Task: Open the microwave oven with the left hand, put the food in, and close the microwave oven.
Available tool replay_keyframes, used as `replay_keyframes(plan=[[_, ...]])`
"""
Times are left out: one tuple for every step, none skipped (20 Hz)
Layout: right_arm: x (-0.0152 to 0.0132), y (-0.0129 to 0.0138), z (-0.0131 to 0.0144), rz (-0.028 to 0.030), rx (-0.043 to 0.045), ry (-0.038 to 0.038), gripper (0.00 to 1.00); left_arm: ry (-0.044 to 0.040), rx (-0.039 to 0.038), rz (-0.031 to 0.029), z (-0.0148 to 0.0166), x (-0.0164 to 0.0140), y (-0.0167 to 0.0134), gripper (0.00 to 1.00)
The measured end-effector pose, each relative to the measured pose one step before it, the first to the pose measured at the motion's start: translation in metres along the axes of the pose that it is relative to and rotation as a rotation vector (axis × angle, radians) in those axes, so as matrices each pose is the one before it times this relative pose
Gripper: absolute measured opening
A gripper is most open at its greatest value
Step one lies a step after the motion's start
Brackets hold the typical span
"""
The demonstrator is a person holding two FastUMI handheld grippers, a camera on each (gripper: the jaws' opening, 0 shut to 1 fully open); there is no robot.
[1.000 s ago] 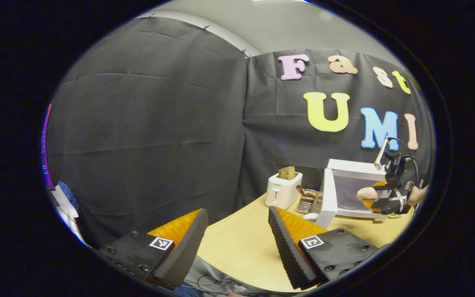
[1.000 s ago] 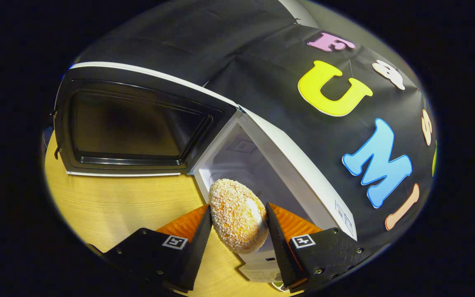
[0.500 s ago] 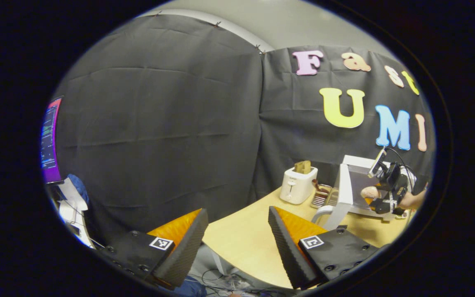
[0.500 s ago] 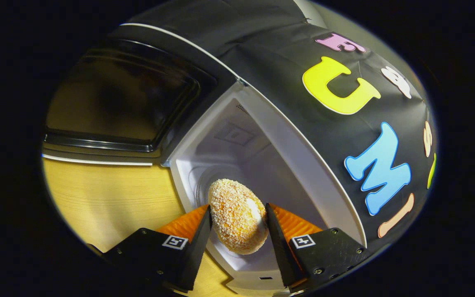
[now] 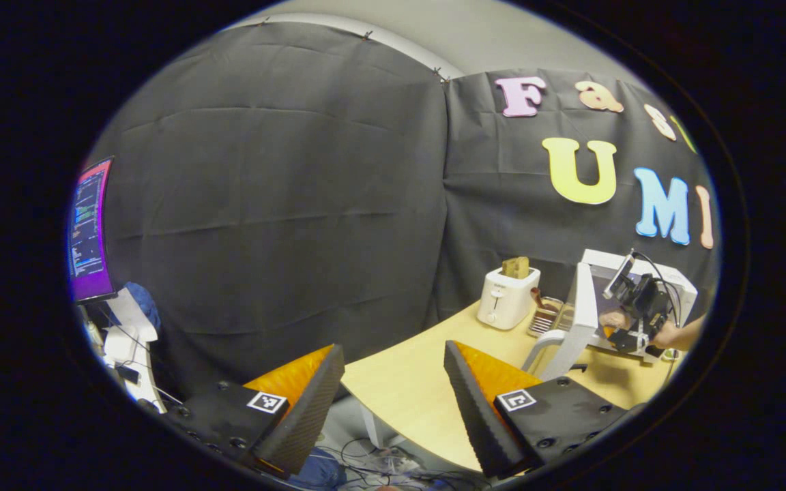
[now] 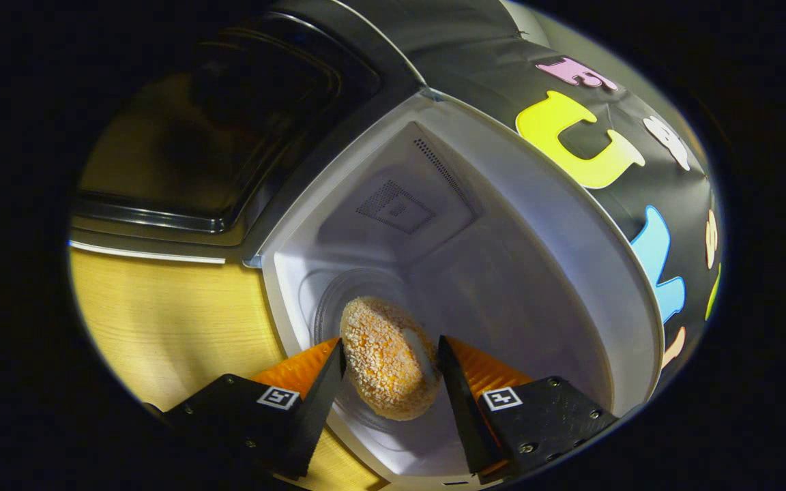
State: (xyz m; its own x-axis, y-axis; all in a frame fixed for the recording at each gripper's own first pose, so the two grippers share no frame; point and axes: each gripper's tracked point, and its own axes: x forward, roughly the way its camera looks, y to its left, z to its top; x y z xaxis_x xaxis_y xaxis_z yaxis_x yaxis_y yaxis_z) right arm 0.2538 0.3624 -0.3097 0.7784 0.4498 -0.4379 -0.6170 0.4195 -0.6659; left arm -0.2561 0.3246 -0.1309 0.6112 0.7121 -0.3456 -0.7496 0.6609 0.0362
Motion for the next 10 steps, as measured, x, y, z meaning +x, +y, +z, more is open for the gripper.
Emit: replay_keyframes(plan=[[-0.00179, -0.00375, 0.00207, -0.01715, -0.01815, -0.00735, 0.84, -0.00139, 0.00497, -0.00672, 0.00015, 0.00007, -0.00294, 0.94], [-0.00447, -0.00464, 0.00298, -0.01628, -0.00503, -0.0049, 0.94, -0.00228, 0.00527, -0.01008, 0.00089, 0.00026, -0.00271, 0.94], [-0.00281, -0.00271, 0.0007, -0.00543, 0.015, 0.00241, 0.95, 0.00117, 0.0058, -0.0086, -0.00235, 0.00143, -0.00256, 0.96], [-0.00569, -0.00143, 0.00094, 0.00014, 0.02365, 0.00291, 0.95, 0.00235, 0.0032, -0.01186, -0.00024, 0.00168, -0.00249, 0.96], [-0.00672, -0.002, 0.00294, -0.00561, 0.02023, -0.00097, 0.95, -0.00011, 0.00189, -0.01458, -0.00036, 0.00123, -0.00262, 0.96], [-0.00755, -0.00327, 0.00256, -0.00315, 0.01639, -0.00255, 0.95, -0.00076, 0.00152, -0.01671, -0.00076, 0.00324, -0.00406, 0.94], [-0.00817, -0.00179, 0.00109, -0.0033, 0.0275, 0.00413, 0.95, -0.00086, -0.00042, -0.02152, -0.00124, 0.00355, -0.00547, 0.94], [-0.01079, 0.00042, -0.00037, 0.00445, 0.03788, 0.00555, 0.95, 0.00165, -0.00108, -0.02529, -0.00112, 0.00453, -0.00539, 0.96], [-0.009, 0.00036, 0.00032, 0.00117, 0.03909, 0.0044, 0.95, 0.00161, 0.00107, -0.02309, -0.00211, 0.00691, -0.00441, 0.96], [-0.01221, -0.00194, 0.00142, -0.00318, 0.03254, -0.00101, 0.95, -0.00061, 0.00193, -0.02401, -0.00005, 0.00611, -0.0041, 0.95]])
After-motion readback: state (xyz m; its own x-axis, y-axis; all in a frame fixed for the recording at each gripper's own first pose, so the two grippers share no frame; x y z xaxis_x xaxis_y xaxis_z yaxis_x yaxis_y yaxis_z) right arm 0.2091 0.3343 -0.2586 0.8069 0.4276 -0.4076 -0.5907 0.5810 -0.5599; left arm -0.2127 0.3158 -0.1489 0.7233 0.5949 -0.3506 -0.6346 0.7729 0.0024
